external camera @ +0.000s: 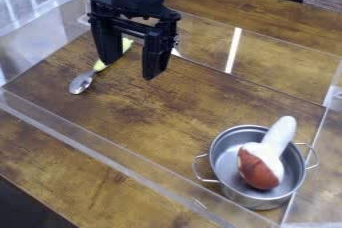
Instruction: Remove the mushroom from the silver pot and put it on the table
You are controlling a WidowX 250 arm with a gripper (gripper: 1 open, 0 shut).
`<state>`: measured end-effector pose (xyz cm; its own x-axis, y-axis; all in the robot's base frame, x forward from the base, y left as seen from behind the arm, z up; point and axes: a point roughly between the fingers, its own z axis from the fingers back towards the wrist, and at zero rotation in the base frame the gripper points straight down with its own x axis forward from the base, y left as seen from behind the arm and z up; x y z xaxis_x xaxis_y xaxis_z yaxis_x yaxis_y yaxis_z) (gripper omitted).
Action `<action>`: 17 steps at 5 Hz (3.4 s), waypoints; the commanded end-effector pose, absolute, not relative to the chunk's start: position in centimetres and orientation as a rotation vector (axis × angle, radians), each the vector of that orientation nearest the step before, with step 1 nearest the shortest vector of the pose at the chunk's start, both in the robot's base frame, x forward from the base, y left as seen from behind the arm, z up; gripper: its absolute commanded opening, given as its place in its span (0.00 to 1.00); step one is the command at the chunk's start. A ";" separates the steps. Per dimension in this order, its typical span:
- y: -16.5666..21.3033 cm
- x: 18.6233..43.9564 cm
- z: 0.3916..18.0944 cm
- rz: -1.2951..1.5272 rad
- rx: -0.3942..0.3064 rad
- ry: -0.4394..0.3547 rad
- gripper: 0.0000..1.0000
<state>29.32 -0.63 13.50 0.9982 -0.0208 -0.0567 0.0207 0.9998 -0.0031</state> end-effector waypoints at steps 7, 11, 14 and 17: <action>-15.6 32.4 8.6 -0.397 0.051 0.002 1.00; -14.3 36.1 7.6 -0.406 0.067 -0.002 1.00; -14.8 36.6 8.2 -0.240 0.060 0.023 1.00; -15.3 37.1 8.2 -0.164 0.040 0.034 1.00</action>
<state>36.37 -15.20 5.82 0.9801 -0.1674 -0.1064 0.1733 0.9837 0.0484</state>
